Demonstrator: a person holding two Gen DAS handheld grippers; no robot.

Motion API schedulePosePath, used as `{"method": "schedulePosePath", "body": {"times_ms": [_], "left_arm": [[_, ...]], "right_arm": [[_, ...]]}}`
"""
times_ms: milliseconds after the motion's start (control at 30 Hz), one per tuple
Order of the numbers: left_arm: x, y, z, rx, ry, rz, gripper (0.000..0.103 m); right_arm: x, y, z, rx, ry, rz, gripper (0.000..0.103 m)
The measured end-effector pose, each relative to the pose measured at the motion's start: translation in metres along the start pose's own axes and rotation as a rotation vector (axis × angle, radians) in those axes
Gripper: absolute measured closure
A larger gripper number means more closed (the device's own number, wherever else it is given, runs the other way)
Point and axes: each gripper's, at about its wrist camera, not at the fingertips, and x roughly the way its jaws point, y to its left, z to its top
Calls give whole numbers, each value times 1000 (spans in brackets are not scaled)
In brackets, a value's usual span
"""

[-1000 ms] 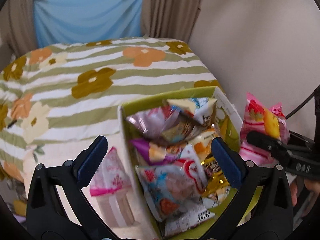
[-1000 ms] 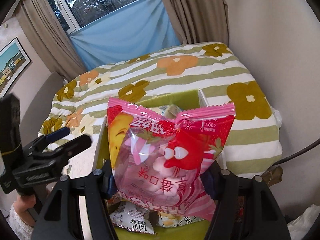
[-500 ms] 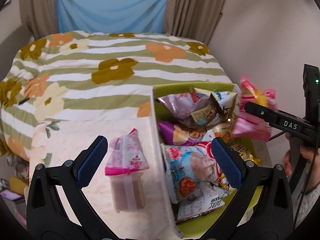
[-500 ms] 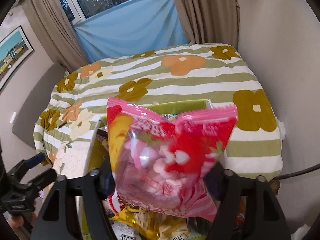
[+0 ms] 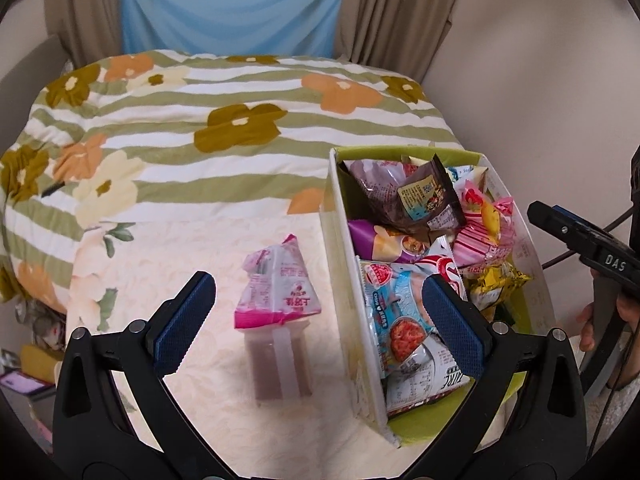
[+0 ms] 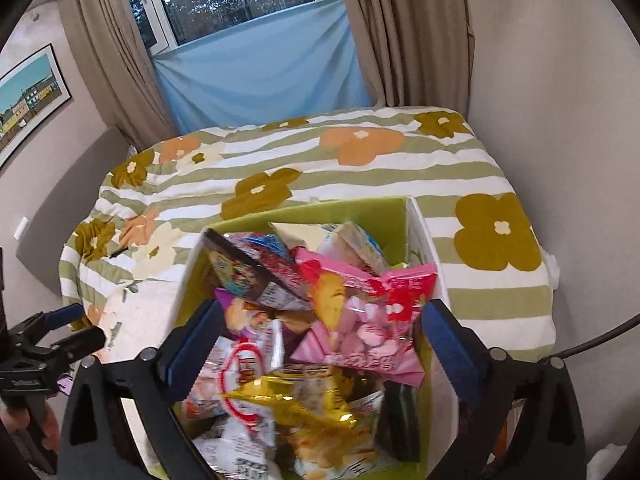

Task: Organize snacks
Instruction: 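Drop both bags into the yellow box by opening both tools, then move both tools toward the pink-white packet and clear plastic box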

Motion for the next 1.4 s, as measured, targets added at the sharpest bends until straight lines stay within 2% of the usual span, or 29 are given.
{"method": "schedulePosePath", "body": {"times_ms": [333,700,1033,1233,1400], "left_arm": [[-34,53,-2,18,-18,-11,1],[-58,134,-4,14,-18,-42,1],[-38,180,1,64,39,-110,1],[-9,199,5,126,102,-165,1],[15,199,11,175,138,-207,1]], "right_arm": [[-36,67,-3,-44,-65,4,4],[-31,153,-36,-54,-58,-15,4],[-1,216,-65,-43,-14,-25,4],[21,241,-89,-9,-3,-79,4],[38,258,-112,18,11,-124,4]]}}
